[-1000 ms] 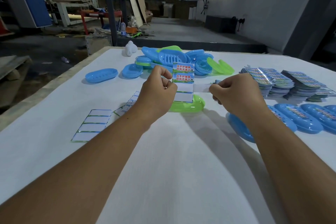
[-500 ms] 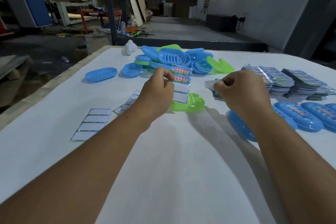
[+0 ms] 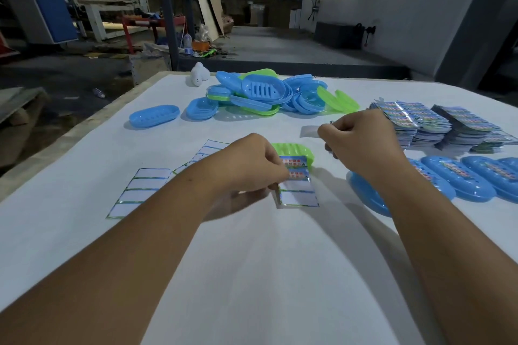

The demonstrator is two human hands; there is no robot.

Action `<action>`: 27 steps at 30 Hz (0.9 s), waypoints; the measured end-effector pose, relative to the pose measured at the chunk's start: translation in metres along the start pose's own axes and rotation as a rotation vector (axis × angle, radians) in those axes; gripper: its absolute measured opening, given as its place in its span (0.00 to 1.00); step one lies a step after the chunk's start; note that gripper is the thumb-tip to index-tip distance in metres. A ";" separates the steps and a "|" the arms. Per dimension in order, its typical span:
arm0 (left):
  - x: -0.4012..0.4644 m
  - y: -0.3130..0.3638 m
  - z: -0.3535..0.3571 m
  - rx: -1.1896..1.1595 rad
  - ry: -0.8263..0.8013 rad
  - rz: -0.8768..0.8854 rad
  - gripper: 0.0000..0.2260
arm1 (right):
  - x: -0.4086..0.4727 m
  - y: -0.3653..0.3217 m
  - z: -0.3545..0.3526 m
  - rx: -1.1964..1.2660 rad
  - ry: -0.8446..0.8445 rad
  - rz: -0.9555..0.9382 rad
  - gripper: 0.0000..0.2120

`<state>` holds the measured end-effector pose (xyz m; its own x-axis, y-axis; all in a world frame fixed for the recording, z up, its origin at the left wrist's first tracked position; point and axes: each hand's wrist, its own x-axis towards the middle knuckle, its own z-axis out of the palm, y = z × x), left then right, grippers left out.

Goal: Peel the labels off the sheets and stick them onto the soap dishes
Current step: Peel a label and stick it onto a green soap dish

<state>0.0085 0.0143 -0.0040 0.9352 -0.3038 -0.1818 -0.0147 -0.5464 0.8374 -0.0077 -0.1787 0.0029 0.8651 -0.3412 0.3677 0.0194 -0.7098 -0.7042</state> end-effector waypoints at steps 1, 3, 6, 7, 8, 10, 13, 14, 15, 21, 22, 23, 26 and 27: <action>0.000 0.000 -0.001 0.075 -0.006 0.013 0.04 | 0.000 0.000 0.001 -0.006 -0.008 0.002 0.18; 0.002 0.001 -0.002 0.299 0.040 0.074 0.04 | -0.001 0.000 0.002 -0.016 -0.024 0.008 0.17; 0.008 0.001 -0.002 0.279 0.217 0.157 0.05 | -0.004 -0.002 0.005 -0.017 -0.048 -0.006 0.17; 0.010 0.001 -0.002 0.193 0.263 0.202 0.05 | -0.005 -0.003 0.007 -0.021 -0.056 -0.015 0.16; 0.010 0.001 -0.002 0.109 0.286 0.254 0.05 | -0.006 -0.003 0.008 -0.028 -0.064 -0.023 0.16; 0.010 0.004 0.000 0.003 0.272 0.335 0.06 | -0.007 -0.005 0.010 -0.040 -0.075 -0.047 0.15; 0.009 0.005 0.003 -0.066 0.243 0.392 0.07 | -0.010 -0.008 0.012 -0.021 -0.079 -0.081 0.15; 0.009 0.005 0.004 -0.074 0.242 0.397 0.07 | -0.011 -0.009 0.012 -0.001 -0.079 -0.086 0.16; 0.009 0.005 0.004 -0.075 0.242 0.400 0.07 | -0.011 -0.009 0.013 0.021 -0.079 -0.089 0.16; 0.011 0.003 0.006 -0.077 0.222 0.386 0.08 | -0.013 -0.010 0.014 0.034 -0.081 -0.150 0.12; 0.012 0.003 0.006 -0.082 0.229 0.383 0.08 | -0.013 -0.010 0.014 0.022 -0.078 -0.172 0.11; 0.013 0.002 0.005 -0.093 0.239 0.380 0.08 | -0.013 -0.009 0.015 0.005 -0.078 -0.200 0.11; 0.015 0.001 0.003 -0.120 0.293 0.365 0.07 | -0.012 -0.008 0.017 -0.033 -0.114 -0.298 0.09; 0.016 0.000 0.002 -0.124 0.316 0.360 0.07 | -0.012 -0.008 0.017 -0.045 -0.134 -0.327 0.08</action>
<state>0.0222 0.0078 -0.0078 0.9403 -0.1942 0.2794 -0.3322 -0.3472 0.8770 -0.0095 -0.1586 -0.0066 0.8747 -0.0096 0.4845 0.2869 -0.7955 -0.5337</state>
